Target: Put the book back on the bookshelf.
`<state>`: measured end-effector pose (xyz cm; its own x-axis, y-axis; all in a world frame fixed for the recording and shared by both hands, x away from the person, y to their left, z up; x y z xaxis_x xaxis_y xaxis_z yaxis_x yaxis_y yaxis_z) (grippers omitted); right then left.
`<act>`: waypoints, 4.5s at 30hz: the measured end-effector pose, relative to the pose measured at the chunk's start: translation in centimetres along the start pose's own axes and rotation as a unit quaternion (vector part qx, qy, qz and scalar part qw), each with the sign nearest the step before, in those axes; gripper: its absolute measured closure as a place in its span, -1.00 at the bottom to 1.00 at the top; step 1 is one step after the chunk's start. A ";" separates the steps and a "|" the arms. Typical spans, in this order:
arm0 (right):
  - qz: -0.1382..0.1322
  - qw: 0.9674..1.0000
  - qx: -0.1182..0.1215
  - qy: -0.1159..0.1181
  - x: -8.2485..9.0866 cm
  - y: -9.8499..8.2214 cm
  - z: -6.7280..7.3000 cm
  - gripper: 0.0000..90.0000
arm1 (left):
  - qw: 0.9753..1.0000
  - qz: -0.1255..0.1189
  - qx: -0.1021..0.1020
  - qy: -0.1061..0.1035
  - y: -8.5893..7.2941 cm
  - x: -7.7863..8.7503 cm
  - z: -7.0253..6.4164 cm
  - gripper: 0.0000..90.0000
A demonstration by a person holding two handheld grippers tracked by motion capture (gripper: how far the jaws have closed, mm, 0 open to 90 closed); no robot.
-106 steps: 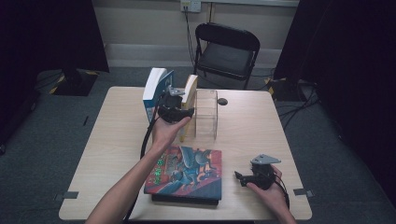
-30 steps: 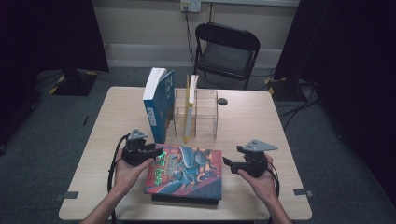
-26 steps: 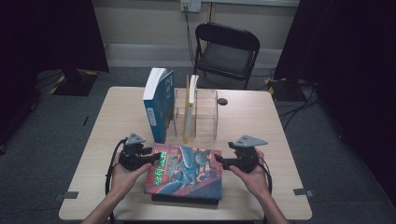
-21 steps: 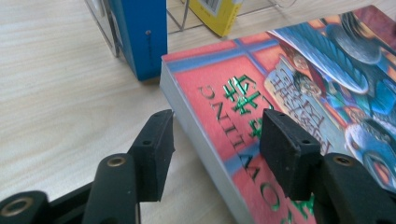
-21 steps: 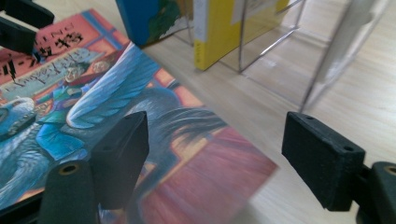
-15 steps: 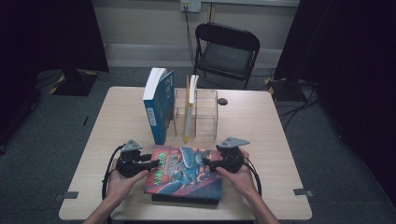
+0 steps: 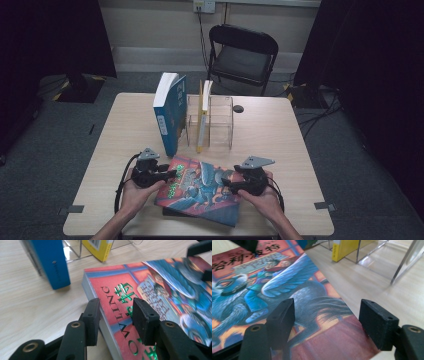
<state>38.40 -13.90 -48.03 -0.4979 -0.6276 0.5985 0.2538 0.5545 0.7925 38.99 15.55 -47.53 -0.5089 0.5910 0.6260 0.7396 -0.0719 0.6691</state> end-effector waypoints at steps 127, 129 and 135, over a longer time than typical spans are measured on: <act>-0.011 0.999 -0.024 0.033 0.9 -0.6 3.5 -0.36 | 0.999 0.021 0.000 -0.046 -2.0 0.6 -1.7 0.13; -0.010 0.999 -0.019 0.029 0.8 -0.4 3.3 -0.36 | 0.998 0.026 -0.001 -0.051 -2.0 0.2 -2.2 0.08; -0.009 0.998 -0.049 0.032 -0.3 -0.2 2.5 -0.48 | 0.999 0.023 0.002 -0.043 -2.1 -0.1 -2.4 -0.07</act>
<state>36.44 -12.48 -48.64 -0.4507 -0.6721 0.5875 0.3273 0.4878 0.8093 36.40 13.70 -48.07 -0.4343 0.6541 0.6193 0.7634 -0.0976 0.6385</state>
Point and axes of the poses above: each handheld gripper's, and its own axes: x roughly backward along the jaws, y roughly out of its top, z roughly to its left, the point moved 4 cm from there along -x, roughly forward along the jaws, and after that the axes turned 14 degrees about x, right-handed, at the moved point
